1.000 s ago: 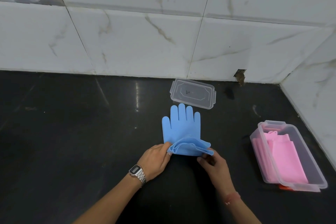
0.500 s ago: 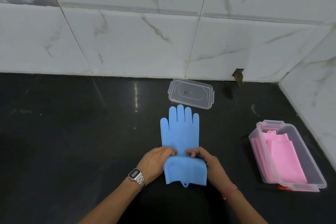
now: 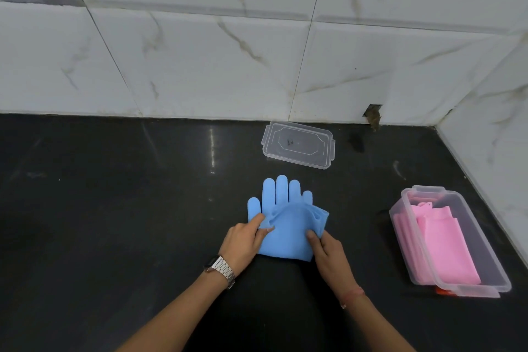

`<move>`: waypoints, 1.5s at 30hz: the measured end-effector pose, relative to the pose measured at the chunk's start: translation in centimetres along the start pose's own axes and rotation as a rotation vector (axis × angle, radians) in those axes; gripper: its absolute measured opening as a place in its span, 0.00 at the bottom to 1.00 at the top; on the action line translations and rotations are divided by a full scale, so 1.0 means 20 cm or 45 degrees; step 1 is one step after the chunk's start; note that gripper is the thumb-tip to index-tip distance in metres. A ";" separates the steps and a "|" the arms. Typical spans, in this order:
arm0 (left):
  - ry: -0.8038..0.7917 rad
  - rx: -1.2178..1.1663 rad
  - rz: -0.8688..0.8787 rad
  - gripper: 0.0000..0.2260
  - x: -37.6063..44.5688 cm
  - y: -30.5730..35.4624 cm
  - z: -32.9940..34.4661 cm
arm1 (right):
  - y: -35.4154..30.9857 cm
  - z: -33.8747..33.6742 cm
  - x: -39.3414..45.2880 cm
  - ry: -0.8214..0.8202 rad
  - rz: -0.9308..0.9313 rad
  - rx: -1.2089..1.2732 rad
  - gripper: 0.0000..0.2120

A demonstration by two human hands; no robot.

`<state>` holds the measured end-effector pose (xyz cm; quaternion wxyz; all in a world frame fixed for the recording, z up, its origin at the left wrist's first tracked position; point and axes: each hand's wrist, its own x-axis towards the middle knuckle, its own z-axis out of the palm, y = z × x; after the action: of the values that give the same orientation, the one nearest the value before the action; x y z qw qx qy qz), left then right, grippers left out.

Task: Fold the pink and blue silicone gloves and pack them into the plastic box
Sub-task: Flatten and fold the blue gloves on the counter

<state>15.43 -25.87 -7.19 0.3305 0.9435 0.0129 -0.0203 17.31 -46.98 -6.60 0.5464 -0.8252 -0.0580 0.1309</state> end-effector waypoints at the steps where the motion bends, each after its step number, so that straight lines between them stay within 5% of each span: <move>1: 0.001 -0.007 -0.039 0.10 0.01 0.01 0.00 | -0.02 0.00 0.01 -0.010 0.018 0.027 0.15; 10: -0.019 -0.048 -0.165 0.14 0.06 0.02 -0.01 | -0.07 -0.06 0.06 -0.257 0.042 -0.096 0.21; 14: 0.001 -0.010 -0.209 0.15 0.08 0.03 0.00 | -0.04 -0.04 0.10 -0.095 0.020 -0.122 0.16; 25: 0.174 0.109 -0.274 0.13 0.18 0.09 0.01 | -0.11 0.09 0.22 0.326 0.034 -0.077 0.26; 31: 0.216 0.318 -0.260 0.13 0.25 0.08 0.01 | -0.13 0.11 0.29 0.410 -0.076 -0.203 0.16; 36: 0.238 0.309 -0.217 0.13 0.33 0.05 0.01 | -0.11 0.11 0.37 0.448 -0.153 -0.379 0.12; 40: 0.258 0.251 -0.275 0.11 0.39 0.07 -0.01 | -0.12 0.12 0.43 0.423 -0.163 -0.841 0.16; 45: 0.551 0.423 -0.006 0.16 0.38 0.18 0.05 | -0.11 0.17 0.50 0.104 -0.186 -1.172 0.23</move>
<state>23.16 -29.23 -6.20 0.1608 0.9672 0.0817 0.1791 25.99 -40.69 -7.33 0.1331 -0.9800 -0.1463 0.0200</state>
